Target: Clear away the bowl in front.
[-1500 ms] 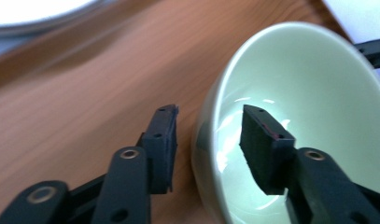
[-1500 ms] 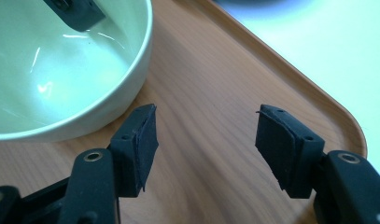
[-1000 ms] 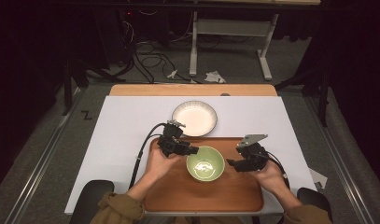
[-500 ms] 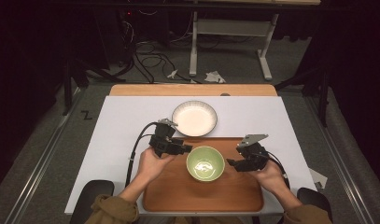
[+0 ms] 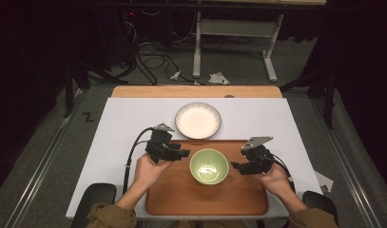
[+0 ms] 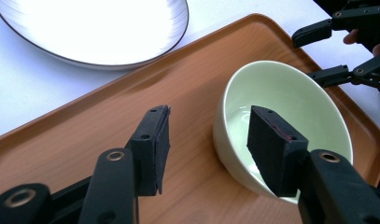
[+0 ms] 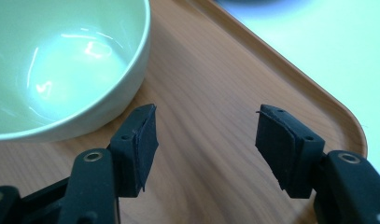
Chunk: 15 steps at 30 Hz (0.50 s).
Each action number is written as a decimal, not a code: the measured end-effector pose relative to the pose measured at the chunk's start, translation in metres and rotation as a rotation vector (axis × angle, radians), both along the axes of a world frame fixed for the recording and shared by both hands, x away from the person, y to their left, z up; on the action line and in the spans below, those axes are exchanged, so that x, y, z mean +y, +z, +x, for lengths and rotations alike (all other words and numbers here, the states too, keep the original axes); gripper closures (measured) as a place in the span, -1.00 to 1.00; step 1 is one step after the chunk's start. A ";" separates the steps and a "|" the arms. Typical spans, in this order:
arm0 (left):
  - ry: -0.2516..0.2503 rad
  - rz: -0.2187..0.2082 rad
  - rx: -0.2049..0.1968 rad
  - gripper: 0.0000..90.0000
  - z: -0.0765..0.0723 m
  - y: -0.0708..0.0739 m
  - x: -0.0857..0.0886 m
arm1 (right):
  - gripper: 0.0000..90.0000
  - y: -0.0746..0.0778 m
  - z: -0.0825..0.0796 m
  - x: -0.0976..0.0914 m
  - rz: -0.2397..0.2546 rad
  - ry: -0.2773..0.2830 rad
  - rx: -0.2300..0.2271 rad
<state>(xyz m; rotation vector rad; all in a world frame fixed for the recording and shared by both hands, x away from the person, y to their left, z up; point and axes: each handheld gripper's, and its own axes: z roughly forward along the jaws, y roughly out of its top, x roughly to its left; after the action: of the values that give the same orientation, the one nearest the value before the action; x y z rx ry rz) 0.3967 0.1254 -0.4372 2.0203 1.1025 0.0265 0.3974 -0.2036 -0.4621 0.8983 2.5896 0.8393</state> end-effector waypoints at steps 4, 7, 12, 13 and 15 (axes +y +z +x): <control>0.006 0.002 -0.006 0.08 -0.002 -0.002 0.001 | -0.14 0.000 0.000 0.000 -0.002 0.003 -0.002; 0.007 0.015 -0.014 0.08 -0.003 -0.004 0.002 | -0.14 0.000 0.000 0.000 -0.001 0.001 0.000; 0.019 0.046 -0.037 0.09 -0.007 -0.008 0.003 | -0.14 0.000 0.000 0.000 -0.001 0.001 0.000; 0.026 0.049 -0.045 0.09 -0.008 -0.009 0.004 | -0.14 0.000 -0.001 0.000 0.000 0.002 -0.002; 0.033 0.054 -0.050 0.09 -0.009 -0.010 0.006 | -0.14 0.001 -0.001 0.000 0.002 0.001 -0.003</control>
<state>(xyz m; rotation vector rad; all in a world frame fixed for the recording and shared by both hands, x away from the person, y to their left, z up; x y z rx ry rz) 0.3876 0.1312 -0.4471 2.0384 1.1148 0.1244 0.3967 -0.2037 -0.4615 0.8950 2.5875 0.8428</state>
